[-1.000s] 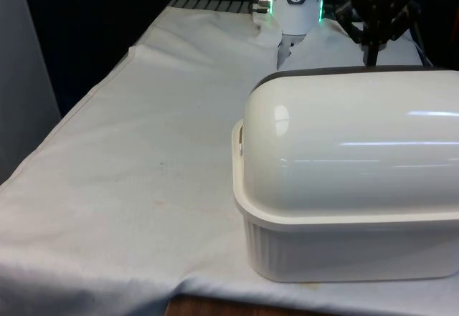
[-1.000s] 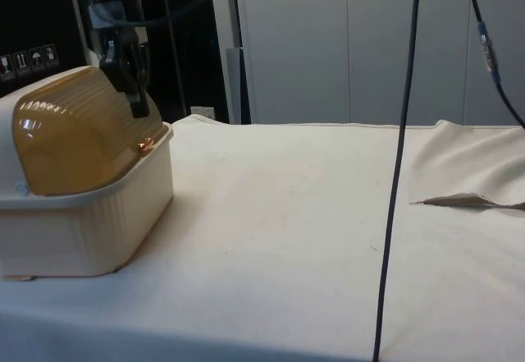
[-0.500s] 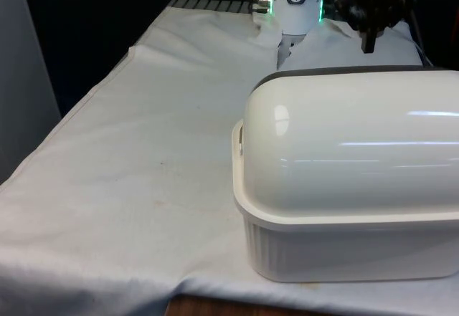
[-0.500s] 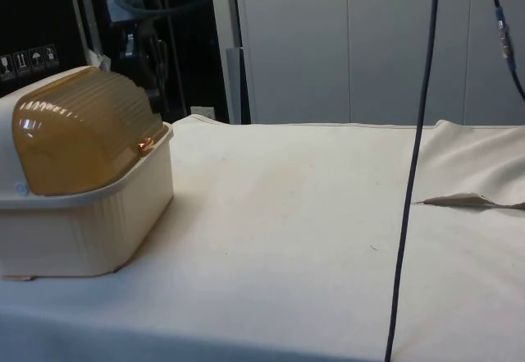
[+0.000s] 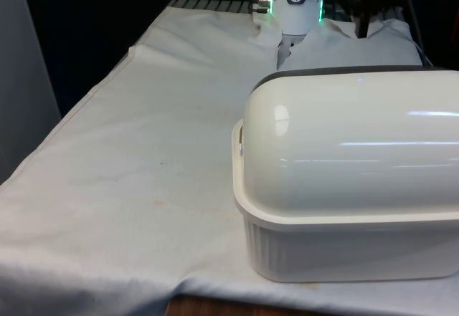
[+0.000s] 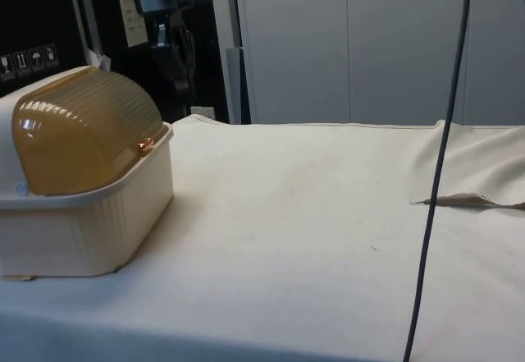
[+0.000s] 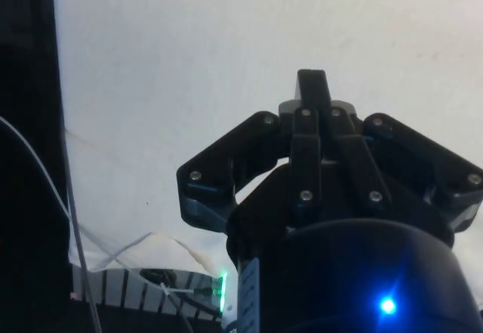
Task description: Open the lid, then close it.
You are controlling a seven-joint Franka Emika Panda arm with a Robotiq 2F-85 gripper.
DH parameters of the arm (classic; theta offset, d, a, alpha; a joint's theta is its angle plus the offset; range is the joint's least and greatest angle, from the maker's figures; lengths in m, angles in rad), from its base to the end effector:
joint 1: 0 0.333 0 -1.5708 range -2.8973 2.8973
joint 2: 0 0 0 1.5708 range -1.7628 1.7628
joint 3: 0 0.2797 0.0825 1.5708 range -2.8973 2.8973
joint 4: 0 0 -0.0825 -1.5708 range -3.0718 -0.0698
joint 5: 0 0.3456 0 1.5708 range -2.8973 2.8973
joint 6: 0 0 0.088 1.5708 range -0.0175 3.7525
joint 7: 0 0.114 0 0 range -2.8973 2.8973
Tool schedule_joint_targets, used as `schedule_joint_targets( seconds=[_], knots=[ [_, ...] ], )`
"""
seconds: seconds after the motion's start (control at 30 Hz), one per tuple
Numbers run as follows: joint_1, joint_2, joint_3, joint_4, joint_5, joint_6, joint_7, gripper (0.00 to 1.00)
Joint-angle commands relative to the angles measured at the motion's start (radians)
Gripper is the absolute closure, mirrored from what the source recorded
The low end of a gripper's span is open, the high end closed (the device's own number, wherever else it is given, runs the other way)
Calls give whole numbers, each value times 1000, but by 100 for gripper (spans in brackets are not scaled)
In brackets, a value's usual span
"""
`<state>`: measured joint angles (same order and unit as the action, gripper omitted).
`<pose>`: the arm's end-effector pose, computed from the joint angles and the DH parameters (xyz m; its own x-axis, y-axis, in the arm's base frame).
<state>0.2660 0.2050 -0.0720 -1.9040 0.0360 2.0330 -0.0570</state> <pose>0.5447 0.1106 0.3637 0.9697 0.2326 -0.0744 0.2317 -0.9726 -0.0206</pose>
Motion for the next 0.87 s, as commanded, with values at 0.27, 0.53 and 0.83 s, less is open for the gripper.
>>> schedule_joint_targets(
  seconds=[0.27, 0.53, 0.83],
  knots=[
    [2, -56, 11, -73, -21, 45, 22, 80],
    [2, -60, 12, -77, -24, 46, 24, 44],
    [1, -56, 13, -72, -21, 40, 20, 2]
  ],
)
